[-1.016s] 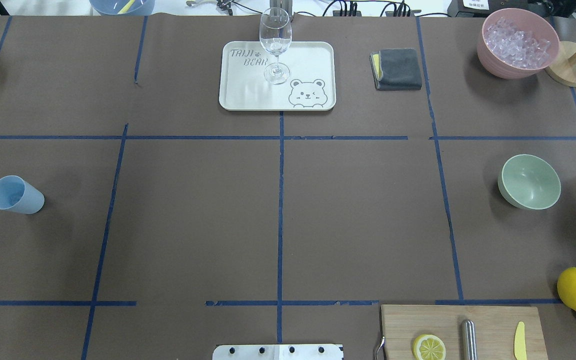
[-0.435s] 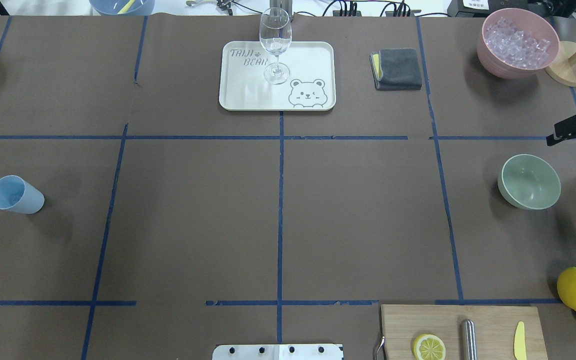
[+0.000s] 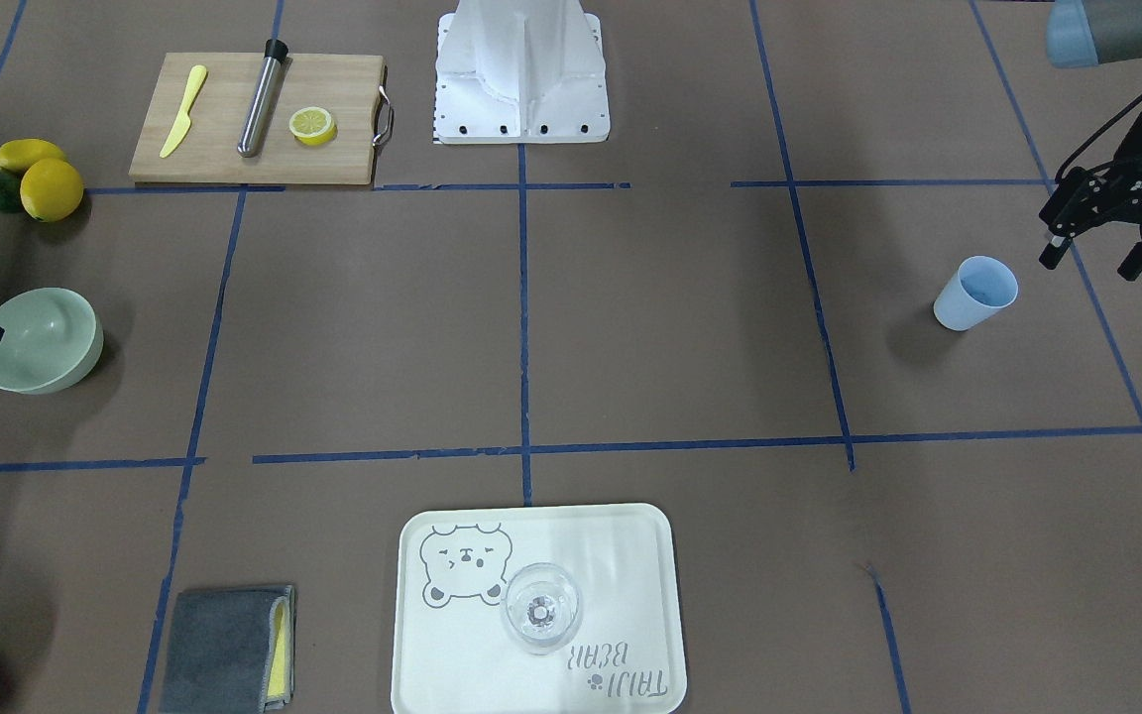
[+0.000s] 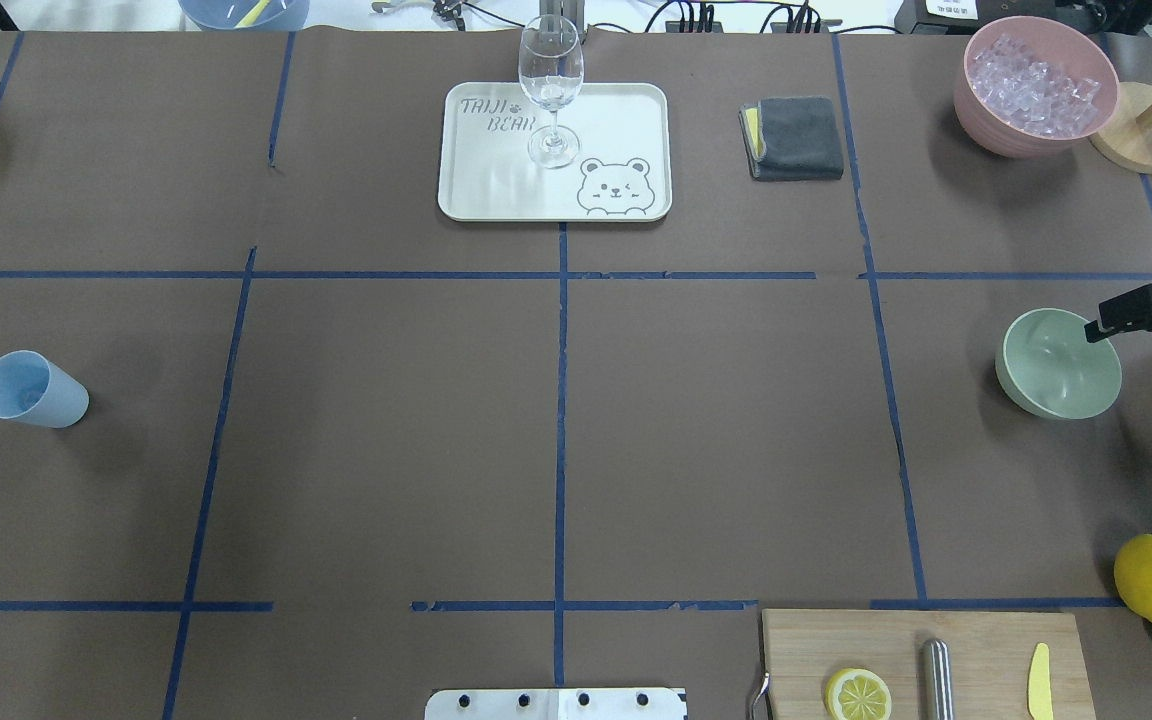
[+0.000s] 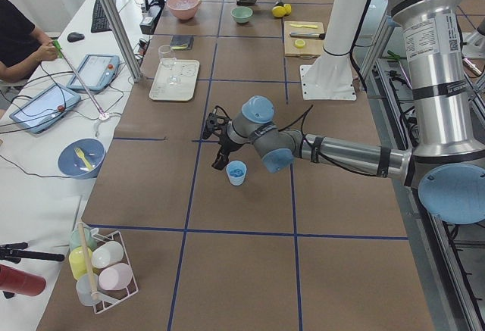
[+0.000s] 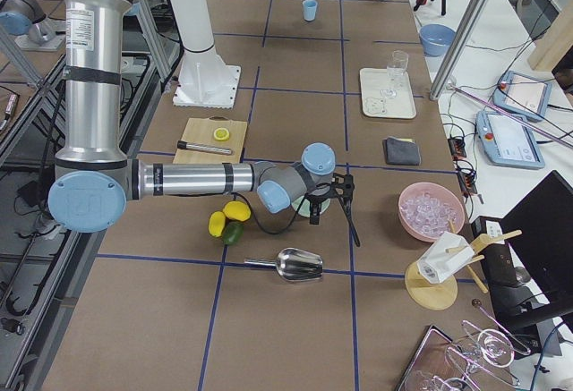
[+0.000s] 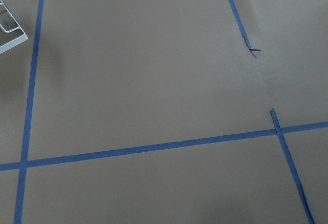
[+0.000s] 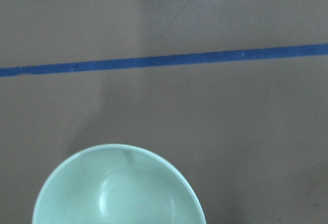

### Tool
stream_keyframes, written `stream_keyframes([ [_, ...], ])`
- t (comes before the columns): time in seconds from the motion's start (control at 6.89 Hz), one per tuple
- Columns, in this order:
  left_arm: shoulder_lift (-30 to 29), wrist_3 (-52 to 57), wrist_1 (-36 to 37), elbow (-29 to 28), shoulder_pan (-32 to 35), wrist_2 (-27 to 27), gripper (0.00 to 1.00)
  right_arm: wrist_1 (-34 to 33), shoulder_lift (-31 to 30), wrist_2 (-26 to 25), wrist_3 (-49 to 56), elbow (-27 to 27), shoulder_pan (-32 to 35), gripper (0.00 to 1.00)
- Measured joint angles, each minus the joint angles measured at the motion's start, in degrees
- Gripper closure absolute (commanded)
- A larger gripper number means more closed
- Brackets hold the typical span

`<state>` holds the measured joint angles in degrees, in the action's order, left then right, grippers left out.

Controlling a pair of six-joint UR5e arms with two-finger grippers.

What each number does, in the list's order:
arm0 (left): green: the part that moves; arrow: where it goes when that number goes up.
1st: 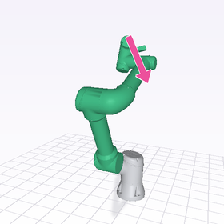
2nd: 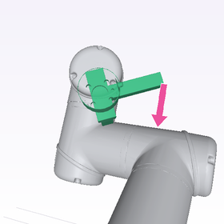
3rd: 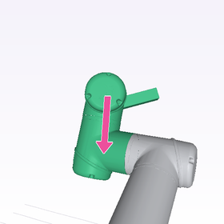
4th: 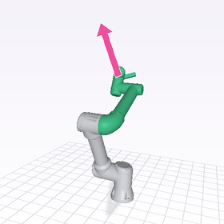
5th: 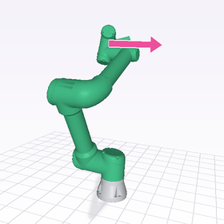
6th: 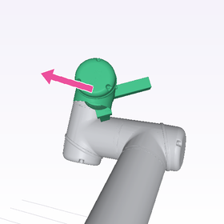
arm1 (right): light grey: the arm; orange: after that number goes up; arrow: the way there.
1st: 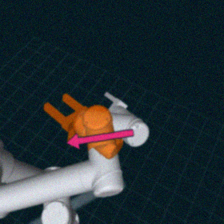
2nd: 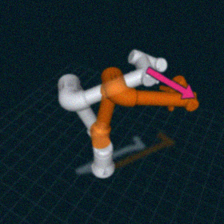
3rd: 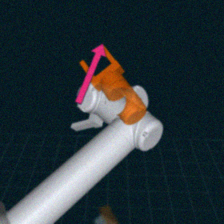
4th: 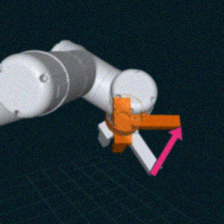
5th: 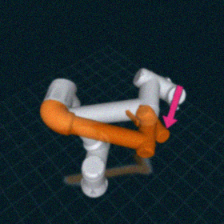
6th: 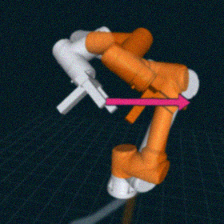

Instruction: Pour ice into bowl

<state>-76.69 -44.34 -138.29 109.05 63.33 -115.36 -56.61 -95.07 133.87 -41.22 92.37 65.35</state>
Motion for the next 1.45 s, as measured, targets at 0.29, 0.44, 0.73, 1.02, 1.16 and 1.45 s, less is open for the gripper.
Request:
stream_keyframes([
  [0.29,0.5,-0.3,-0.5,0.2,-0.5,0.3,0.0,1.2,-1.1,-0.9,-0.1,-0.7,-2.5,0.47],
  [0.44,0.7,-0.3,-0.8,0.2,-0.6,0.4,0.0,1.4,-1.3,-1.3,-0.1,-0.9,-3.0,0.67],
  [0.73,0.7,-0.6,-1.1,0.2,-1.9,1.8,0.0,1.4,-1.3,-1.5,-0.1,-1.2,-3.7,1.0],
  [1.02,1.1,-0.9,-1.7,0.2,-3.2,3.3,0.0,1.4,-1.2,-1.5,0.0,-1.3,-3.9,1.0],
  [1.16,1.7,-1.8,-2.9,0.2,-4.4,4.3,0.0,1.4,-1.2,-1.3,0.0,-1.0,-3.9,1.0],
  [1.45,3.6,-8.0,-6.1,0.6,-11.5,11.7,0.0,1.0,-1.2,1.3,-1.6,2.4,-3.5,1.0],
])
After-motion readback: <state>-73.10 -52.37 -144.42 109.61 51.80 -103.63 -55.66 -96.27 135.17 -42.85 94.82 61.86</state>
